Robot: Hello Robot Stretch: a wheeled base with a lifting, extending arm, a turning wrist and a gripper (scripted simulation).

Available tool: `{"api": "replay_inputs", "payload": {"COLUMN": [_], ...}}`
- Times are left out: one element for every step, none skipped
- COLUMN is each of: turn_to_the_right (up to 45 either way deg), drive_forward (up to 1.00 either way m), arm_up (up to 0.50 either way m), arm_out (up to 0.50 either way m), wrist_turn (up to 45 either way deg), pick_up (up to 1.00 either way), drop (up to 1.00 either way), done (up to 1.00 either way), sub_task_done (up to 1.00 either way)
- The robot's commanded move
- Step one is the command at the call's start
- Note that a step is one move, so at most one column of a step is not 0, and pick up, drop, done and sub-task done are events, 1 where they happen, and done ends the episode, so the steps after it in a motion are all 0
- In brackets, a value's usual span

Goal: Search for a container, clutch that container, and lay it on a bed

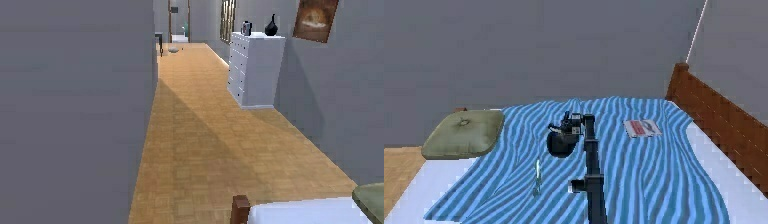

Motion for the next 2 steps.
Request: {"api": "replay_inputs", "payload": {"turn_to_the_right": [0.0,0.0], "drive_forward": [0.0,0.0], "arm_up": [0.1,0.0], "arm_out": [0.0,-0.08], "wrist_turn": [0.0,0.0], "pick_up": [0.0,0.0], "drop": [0.0,0.0], "done": [0.0,0.0], "sub_task_done": [0.0,0.0]}}
